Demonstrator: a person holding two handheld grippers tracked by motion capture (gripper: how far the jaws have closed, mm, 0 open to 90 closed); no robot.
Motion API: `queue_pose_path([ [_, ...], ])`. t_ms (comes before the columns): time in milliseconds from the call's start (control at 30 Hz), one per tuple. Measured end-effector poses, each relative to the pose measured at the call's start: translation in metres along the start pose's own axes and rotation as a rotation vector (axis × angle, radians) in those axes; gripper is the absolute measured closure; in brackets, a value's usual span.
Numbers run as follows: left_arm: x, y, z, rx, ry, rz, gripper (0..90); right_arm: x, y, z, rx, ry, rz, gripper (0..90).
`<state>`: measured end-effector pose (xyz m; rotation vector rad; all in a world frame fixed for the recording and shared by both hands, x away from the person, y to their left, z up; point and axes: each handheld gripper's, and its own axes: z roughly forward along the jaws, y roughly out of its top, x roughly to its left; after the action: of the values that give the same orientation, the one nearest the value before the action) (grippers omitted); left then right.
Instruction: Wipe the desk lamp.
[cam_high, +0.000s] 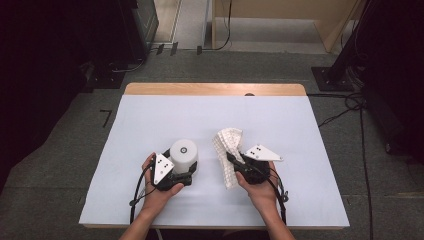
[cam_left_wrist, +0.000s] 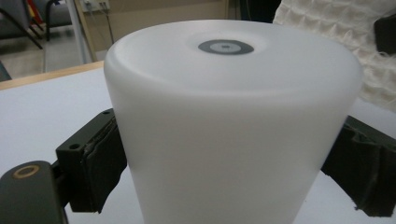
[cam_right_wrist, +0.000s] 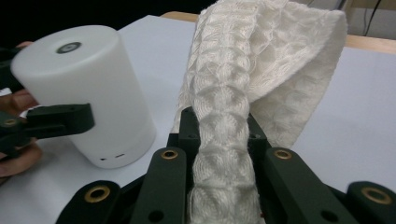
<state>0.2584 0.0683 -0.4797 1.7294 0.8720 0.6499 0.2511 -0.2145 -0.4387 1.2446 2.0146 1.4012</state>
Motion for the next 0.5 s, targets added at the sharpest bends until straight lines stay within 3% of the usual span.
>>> queue_pose_path([
  [67, 0.002, 0.002, -0.003, 0.01, -0.013, -0.037, 7.9, -0.001, -0.002, 0.001, 0.004, -0.028, -0.018, 76.5],
  [233, 0.009, 0.007, -0.017, -0.06, -0.103, -0.061, 0.1, -0.006, -0.007, 0.005, 0.02, -0.079, -0.032, 76.3],
  [400, 0.009, 0.013, -0.031, -0.093, -0.115, -0.038, 0.1, -0.013, -0.016, 0.014, 0.046, -0.123, -0.026, 76.1],
  [500, 0.012, 0.014, -0.036, -0.102, -0.091, -0.038, 0.1, -0.019, -0.021, 0.021, 0.072, -0.147, -0.023, 75.8],
])
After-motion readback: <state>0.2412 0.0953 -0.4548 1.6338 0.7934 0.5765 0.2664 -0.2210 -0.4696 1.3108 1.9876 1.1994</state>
